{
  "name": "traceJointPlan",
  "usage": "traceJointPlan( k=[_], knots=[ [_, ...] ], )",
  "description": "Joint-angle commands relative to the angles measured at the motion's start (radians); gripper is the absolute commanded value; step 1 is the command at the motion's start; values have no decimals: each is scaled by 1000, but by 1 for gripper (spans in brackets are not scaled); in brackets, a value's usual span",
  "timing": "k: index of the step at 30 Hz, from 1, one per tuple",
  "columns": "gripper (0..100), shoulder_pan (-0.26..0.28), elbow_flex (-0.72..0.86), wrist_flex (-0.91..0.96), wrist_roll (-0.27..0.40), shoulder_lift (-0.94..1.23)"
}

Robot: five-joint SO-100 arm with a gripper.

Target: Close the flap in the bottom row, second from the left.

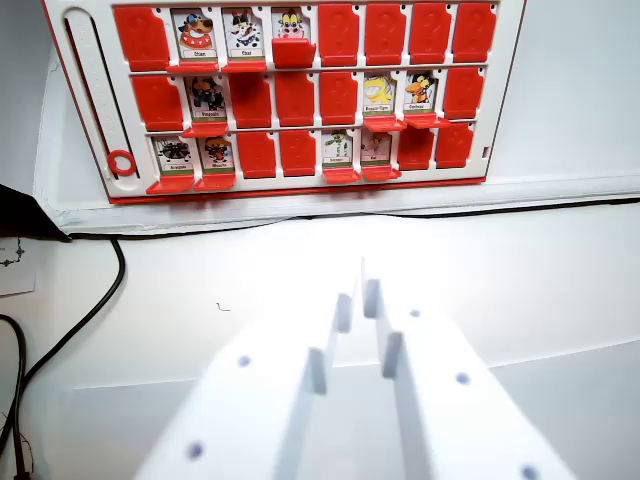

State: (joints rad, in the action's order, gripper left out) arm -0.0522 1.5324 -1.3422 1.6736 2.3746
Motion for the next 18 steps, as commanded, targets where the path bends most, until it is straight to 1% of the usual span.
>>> traceJointPlan(
  k=[1,5,11,15,18],
  knots=[
    [0,20,-61,34,-8,-11],
    [0,40,-72,37,-12,-26],
    [0,43,-23,75,-15,-32],
    [0,41,41,127,-14,-32],
    [0,44,143,199,-23,-15]
  ],
)
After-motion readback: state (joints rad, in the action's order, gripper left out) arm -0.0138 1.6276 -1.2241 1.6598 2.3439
